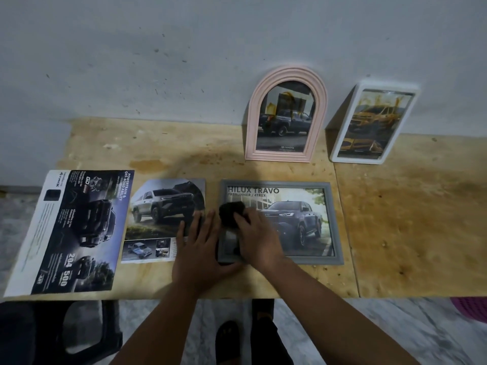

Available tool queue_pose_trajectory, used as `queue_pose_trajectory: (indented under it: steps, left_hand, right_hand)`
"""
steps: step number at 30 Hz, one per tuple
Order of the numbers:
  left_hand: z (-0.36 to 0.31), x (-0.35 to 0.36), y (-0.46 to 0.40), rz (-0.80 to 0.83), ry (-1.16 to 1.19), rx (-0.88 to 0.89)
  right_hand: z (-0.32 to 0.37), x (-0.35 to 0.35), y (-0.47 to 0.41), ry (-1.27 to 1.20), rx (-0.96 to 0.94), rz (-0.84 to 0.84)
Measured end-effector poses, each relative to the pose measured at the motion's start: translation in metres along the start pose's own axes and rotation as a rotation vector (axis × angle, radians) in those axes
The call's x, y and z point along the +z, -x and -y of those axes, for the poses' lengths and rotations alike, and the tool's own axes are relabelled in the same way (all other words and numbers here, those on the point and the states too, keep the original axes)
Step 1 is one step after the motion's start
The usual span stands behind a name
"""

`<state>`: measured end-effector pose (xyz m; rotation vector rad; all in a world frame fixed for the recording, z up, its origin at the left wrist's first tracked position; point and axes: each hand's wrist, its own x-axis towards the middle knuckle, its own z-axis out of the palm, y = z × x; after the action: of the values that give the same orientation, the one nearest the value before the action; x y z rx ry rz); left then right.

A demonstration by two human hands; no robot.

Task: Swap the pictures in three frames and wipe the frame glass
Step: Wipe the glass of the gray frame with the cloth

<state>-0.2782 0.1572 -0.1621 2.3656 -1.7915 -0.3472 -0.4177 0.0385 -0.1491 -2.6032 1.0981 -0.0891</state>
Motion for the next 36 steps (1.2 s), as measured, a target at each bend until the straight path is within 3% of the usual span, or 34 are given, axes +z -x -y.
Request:
queue_pose_trajectory:
  steps: [3,7,8,11,14,19,25,28,32,34,36]
  left_hand:
    - [0.0,0.001,0.001,-0.023,-0.001,0.01]
    - [0.0,0.0,0.001,-0.012,-0.004,0.014]
    - [0.0,-0.001,0.001,-0.005,-0.004,0.013]
    - [0.0,-0.003,0.0,0.028,-0.012,0.001]
    - [-0.001,-0.004,0.0,0.051,-0.023,-0.007]
    - [-0.001,-0.003,0.001,0.024,-0.018,-0.003]
    - [-0.002,-0.001,0.0,0.007,-0.024,-0.001]
    - [-0.002,-0.001,0.001,-0.004,-0.014,0.012]
    - [0.0,-0.003,0.0,0.015,-0.025,0.008]
    - [0.001,-0.004,-0.001,0.032,-0.032,0.005]
    - [0.001,-0.005,-0.001,0.044,-0.038,-0.002]
  right_hand:
    - [-0.01,-0.009,0.024,-0.116,-0.159,0.047]
    - [-0.028,-0.041,0.03,-0.395,-0.139,0.418]
    - [-0.034,-0.048,0.024,-0.479,-0.112,0.439]
    - [-0.057,-0.061,-0.01,-0.542,0.031,0.163]
    - [-0.061,-0.055,-0.038,-0.203,0.137,-0.055]
    - [-0.019,-0.023,-0.037,0.057,0.065,0.121]
    - [-0.01,-0.025,-0.007,0.046,-0.141,0.162]
    - [-0.018,-0.028,0.025,-0.102,-0.245,0.2]
    - [-0.039,-0.066,0.039,-0.487,-0.086,0.426]
    - [-0.067,-0.088,0.03,-0.644,0.049,0.245]
    - [-0.102,-0.099,0.018,-0.412,0.174,-0.02]
